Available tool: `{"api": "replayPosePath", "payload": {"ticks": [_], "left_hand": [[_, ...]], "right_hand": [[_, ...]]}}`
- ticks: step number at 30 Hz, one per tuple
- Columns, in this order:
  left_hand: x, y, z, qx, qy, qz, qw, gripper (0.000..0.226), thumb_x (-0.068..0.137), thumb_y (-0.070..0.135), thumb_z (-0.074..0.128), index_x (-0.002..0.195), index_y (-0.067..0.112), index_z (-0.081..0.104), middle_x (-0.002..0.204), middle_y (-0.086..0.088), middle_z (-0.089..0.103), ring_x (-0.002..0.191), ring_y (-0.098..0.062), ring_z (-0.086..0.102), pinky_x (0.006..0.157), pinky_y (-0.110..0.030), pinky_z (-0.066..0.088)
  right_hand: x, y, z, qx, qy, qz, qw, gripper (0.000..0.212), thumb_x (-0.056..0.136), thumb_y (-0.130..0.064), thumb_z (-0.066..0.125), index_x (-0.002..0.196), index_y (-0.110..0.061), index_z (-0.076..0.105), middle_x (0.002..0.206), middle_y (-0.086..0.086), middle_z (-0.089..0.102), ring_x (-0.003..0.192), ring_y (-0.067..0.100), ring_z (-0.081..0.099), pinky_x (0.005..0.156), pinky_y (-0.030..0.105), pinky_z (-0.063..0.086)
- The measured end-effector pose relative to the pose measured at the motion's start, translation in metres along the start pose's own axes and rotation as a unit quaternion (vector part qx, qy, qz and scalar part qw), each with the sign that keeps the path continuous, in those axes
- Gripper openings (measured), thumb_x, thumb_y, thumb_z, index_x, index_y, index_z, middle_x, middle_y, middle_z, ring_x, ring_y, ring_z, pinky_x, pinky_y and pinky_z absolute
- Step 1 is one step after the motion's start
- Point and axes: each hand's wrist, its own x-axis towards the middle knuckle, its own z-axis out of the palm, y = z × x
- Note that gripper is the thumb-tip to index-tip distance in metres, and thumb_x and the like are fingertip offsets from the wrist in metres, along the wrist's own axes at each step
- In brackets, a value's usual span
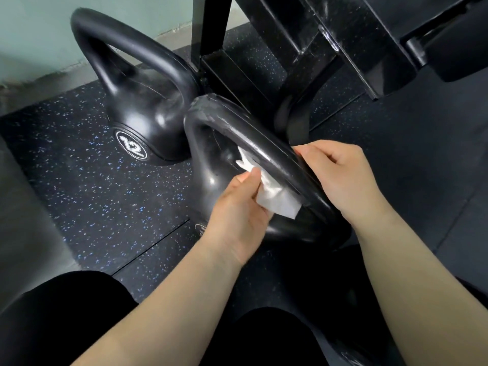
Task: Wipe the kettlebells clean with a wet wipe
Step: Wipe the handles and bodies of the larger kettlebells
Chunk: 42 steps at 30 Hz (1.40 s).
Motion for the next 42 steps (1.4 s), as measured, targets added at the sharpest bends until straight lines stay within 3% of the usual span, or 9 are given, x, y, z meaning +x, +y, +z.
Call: {"api": "replayPosePath", "payload": {"ticks": [7, 14, 19, 26, 29, 31, 35, 39, 42], "left_hand": [[0.019, 0.041, 0.001, -0.173, 0.037, 0.072, 0.982, 0.02, 0.092, 0.012, 0.042, 0.089, 0.005, 0.06, 0.081, -0.002, 0.07, 0.089, -0.012, 0.064, 0.09, -0.022, 0.051], [-0.01, -0.021, 0.004, 0.061, 0.005, -0.048, 0.997, 0.011, 0.074, 0.015, 0.055, 0.066, 0.009, 0.051, 0.052, 0.001, 0.062, 0.049, -0.01, 0.058, 0.052, -0.018, 0.05], [0.009, 0.024, -0.003, -0.009, 0.053, 0.085, 0.995, 0.018, 0.092, 0.011, 0.04, 0.092, 0.008, 0.057, 0.068, 0.003, 0.07, 0.067, -0.008, 0.065, 0.068, -0.021, 0.055], [-0.009, -0.006, 0.009, 0.097, 0.052, -0.017, 0.994, 0.013, 0.086, 0.006, 0.05, 0.075, 0.01, 0.054, 0.063, -0.002, 0.061, 0.056, -0.013, 0.058, 0.055, -0.021, 0.051], [-0.023, -0.013, 0.006, 0.162, 0.074, -0.004, 0.984, 0.021, 0.082, -0.002, 0.054, 0.066, 0.012, 0.055, 0.05, 0.004, 0.061, 0.048, -0.008, 0.054, 0.051, -0.017, 0.046], [-0.027, 0.008, -0.006, 0.224, 0.162, 0.111, 0.955, 0.017, 0.081, -0.001, 0.057, 0.073, 0.014, 0.057, 0.057, 0.006, 0.061, 0.049, -0.002, 0.054, 0.053, -0.014, 0.045], [-0.031, 0.078, -0.021, 0.3, 0.257, 0.328, 0.858, 0.025, 0.084, 0.005, 0.056, 0.107, 0.014, 0.057, 0.083, 0.003, 0.064, 0.07, -0.006, 0.06, 0.065, -0.015, 0.049], [-0.008, 0.106, -0.006, 0.457, 0.13, 0.45, 0.756, 0.035, 0.084, 0.006, 0.056, 0.107, 0.031, 0.058, 0.1, 0.015, 0.061, 0.086, 0.006, 0.058, 0.081, -0.005, 0.043], [0.02, 0.099, -0.007, 0.628, -0.031, 0.469, 0.62, 0.024, 0.082, 0.011, 0.05, 0.099, 0.013, 0.067, 0.101, -0.002, 0.069, 0.093, -0.003, 0.055, 0.084, 0.001, 0.034]], "right_hand": [[-0.002, -0.004, 0.001, 0.013, 0.004, 0.014, 1.0, 0.022, 0.084, -0.018, 0.053, 0.079, -0.005, 0.07, 0.085, 0.023, 0.066, 0.066, 0.007, 0.053, 0.058, 0.015, 0.042], [-0.002, 0.0, 0.002, 0.003, 0.008, -0.01, 1.0, 0.041, 0.087, -0.026, 0.05, 0.081, 0.014, 0.057, 0.08, 0.036, 0.055, 0.062, 0.025, 0.045, 0.054, 0.025, 0.033], [-0.005, 0.003, 0.001, 0.005, 0.011, -0.029, 1.0, 0.051, 0.088, -0.033, 0.047, 0.092, 0.017, 0.053, 0.097, 0.038, 0.056, 0.09, 0.044, 0.051, 0.06, 0.026, 0.033], [-0.005, 0.001, 0.002, -0.021, 0.01, -0.041, 0.999, 0.045, 0.088, -0.03, 0.048, 0.082, 0.013, 0.058, 0.082, 0.034, 0.058, 0.065, 0.033, 0.049, 0.056, 0.025, 0.033], [-0.005, -0.001, 0.001, -0.027, -0.001, -0.032, 0.999, 0.027, 0.086, -0.028, 0.051, 0.067, -0.015, 0.064, 0.059, 0.001, 0.059, 0.058, 0.005, 0.051, 0.054, 0.01, 0.037], [-0.004, -0.005, 0.002, -0.051, -0.037, -0.024, 0.998, 0.013, 0.085, -0.032, 0.051, 0.083, -0.031, 0.064, 0.073, -0.016, 0.059, 0.071, -0.005, 0.054, 0.066, 0.004, 0.04], [0.009, -0.021, 0.008, -0.178, -0.117, -0.014, 0.977, 0.047, 0.083, -0.048, 0.046, 0.127, -0.031, 0.044, 0.121, -0.009, 0.055, 0.112, 0.01, 0.049, 0.089, 0.024, 0.036], [0.022, -0.041, 0.028, -0.225, -0.1, -0.048, 0.968, 0.04, 0.087, -0.047, 0.043, 0.118, -0.023, 0.048, 0.1, 0.0, 0.058, 0.096, 0.019, 0.052, 0.075, 0.03, 0.038], [0.023, -0.043, 0.036, -0.252, -0.065, -0.056, 0.964, 0.039, 0.087, -0.049, 0.04, 0.113, -0.022, 0.051, 0.083, -0.002, 0.052, 0.083, 0.02, 0.048, 0.068, 0.029, 0.033]]}}
